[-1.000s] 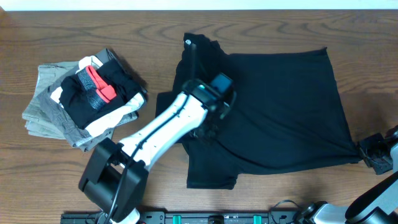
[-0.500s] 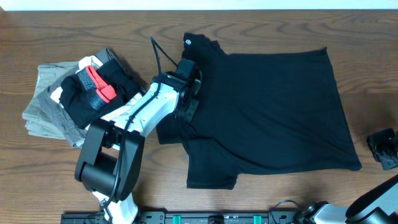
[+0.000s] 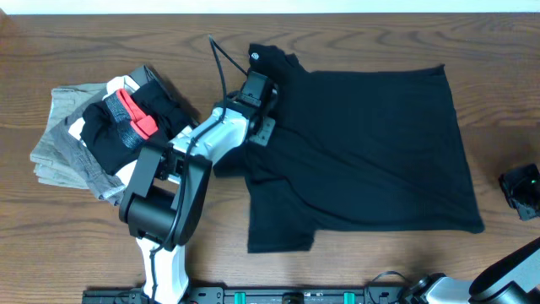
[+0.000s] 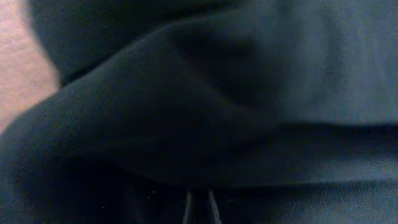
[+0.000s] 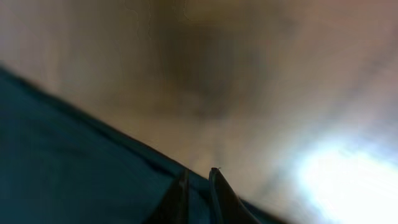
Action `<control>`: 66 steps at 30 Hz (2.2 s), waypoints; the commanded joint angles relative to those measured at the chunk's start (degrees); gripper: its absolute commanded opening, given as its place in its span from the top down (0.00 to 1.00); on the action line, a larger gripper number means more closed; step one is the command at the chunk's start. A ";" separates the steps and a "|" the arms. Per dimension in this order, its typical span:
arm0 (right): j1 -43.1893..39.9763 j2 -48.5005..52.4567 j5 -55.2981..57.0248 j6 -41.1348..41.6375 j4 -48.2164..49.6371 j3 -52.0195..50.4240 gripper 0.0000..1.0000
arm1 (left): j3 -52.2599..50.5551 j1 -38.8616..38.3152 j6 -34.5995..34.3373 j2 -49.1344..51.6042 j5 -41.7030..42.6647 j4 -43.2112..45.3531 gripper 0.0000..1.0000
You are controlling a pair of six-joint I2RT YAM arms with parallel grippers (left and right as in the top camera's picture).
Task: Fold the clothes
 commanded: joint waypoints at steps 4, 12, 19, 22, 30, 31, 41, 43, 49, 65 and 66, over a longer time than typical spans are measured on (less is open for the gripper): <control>3.28 0.00 -17.42 -9.81 2.43 0.98 0.87 | 4.98 7.06 -0.70 4.22 -1.86 1.16 0.90; 17.07 0.26 -18.56 -18.49 5.46 0.96 0.79 | 15.91 7.74 -0.72 3.48 1.53 -11.98 0.44; 25.75 5.95 -5.16 -13.84 10.95 0.96 0.88 | 21.00 6.56 -0.79 0.94 1.73 -24.20 0.29; 27.08 11.37 -5.14 -10.97 14.01 0.96 0.94 | 21.84 6.08 -1.46 -1.55 1.73 -27.15 0.23; 26.93 21.42 1.75 -5.68 18.16 0.98 0.99 | 22.12 5.97 -4.46 -13.66 1.73 -31.67 0.15; 26.88 21.77 4.85 -5.53 18.01 0.98 0.99 | 22.12 5.97 -4.63 -15.08 1.73 -31.98 0.14; 24.24 21.92 33.86 -5.55 20.15 2.03 0.99 | 22.10 5.97 -4.63 -24.52 1.73 -35.19 0.13; 22.99 21.92 32.74 -5.55 18.91 3.39 0.99 | 22.10 5.97 -4.66 -24.63 1.75 -36.92 0.13; 20.35 20.72 18.27 -5.57 11.17 9.55 0.69 | 22.10 5.70 -5.03 -24.52 5.99 -43.71 0.12; 15.32 -7.28 -0.83 -4.87 -14.45 13.86 0.32 | 15.67 -5.33 -1.77 -26.14 10.95 -56.00 0.50; 15.32 -8.13 -0.85 -4.87 -17.14 13.86 0.32 | 15.26 -7.21 -2.60 -26.69 8.48 -56.04 0.50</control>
